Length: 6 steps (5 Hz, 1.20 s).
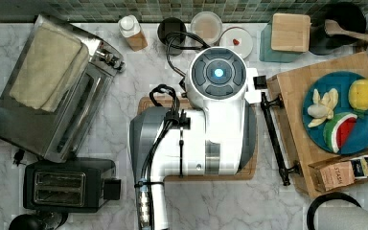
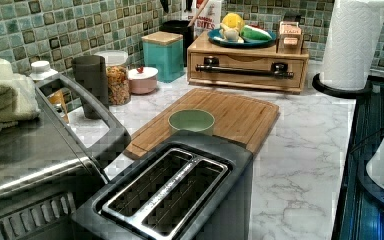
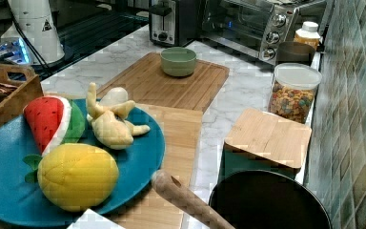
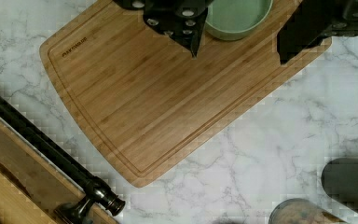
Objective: Open the drawer.
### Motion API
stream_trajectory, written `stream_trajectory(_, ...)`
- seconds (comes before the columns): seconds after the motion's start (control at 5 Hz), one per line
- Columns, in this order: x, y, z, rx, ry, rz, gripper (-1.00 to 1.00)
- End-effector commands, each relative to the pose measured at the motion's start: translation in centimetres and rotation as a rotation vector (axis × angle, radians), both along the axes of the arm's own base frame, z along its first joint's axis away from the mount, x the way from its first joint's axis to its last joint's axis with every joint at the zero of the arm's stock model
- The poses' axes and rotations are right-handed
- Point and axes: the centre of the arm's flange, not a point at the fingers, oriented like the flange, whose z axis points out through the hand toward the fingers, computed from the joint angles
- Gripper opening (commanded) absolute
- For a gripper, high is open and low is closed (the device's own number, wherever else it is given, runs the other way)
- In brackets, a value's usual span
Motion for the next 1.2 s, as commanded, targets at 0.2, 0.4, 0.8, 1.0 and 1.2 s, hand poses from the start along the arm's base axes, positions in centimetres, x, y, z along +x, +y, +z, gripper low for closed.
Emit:
stream_trajectory(0.2,-0.3,-0.1,0.1,0.000,0.000,0.000,1.00)
stream_trajectory(0.4,-3.0,-1.6,-0.4,-0.037,-0.020,0.197,1.00)
stream_trajectory(0.8,-4.9,-8.7,-2.3,0.015,0.008,0.474,1.00)
stream_trajectory(1.0,-5.6,-11.9,-4.1,-0.011,-0.018,0.608,1.00)
stream_trajectory(1.2,-6.4,-13.2,-6.0,-0.052,-0.031,0.699,1.00)
